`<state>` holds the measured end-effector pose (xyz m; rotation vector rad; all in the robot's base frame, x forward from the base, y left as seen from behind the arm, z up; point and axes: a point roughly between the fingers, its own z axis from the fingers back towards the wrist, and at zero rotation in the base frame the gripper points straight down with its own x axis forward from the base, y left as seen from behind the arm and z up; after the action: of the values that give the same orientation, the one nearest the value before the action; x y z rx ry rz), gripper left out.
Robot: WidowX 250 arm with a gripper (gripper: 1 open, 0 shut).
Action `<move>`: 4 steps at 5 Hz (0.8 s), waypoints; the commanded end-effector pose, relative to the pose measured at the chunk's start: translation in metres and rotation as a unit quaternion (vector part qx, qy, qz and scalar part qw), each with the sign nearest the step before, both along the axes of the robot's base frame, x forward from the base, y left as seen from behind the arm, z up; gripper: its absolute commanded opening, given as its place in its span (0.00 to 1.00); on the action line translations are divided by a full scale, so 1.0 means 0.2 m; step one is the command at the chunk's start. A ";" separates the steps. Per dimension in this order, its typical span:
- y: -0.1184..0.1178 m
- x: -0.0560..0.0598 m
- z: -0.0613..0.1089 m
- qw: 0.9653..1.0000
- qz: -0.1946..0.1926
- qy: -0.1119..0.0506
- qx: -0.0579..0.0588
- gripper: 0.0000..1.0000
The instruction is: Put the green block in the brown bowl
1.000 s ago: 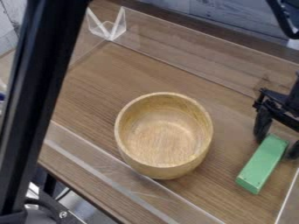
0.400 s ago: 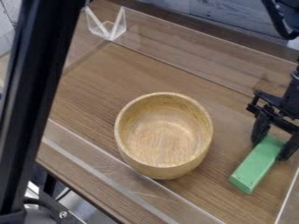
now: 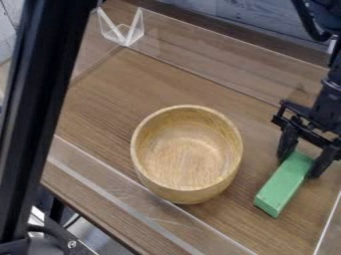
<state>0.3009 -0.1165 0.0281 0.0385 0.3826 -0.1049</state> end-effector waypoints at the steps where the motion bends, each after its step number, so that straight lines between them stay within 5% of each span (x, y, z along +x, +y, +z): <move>1: 0.01 0.04 0.14 0.999 0.012 -0.047 -0.011 0.00; 4: 0.05 0.00 0.13 0.998 0.028 -0.058 -0.002 0.00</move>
<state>0.2913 -0.1065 0.0259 0.0550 0.3612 -0.0503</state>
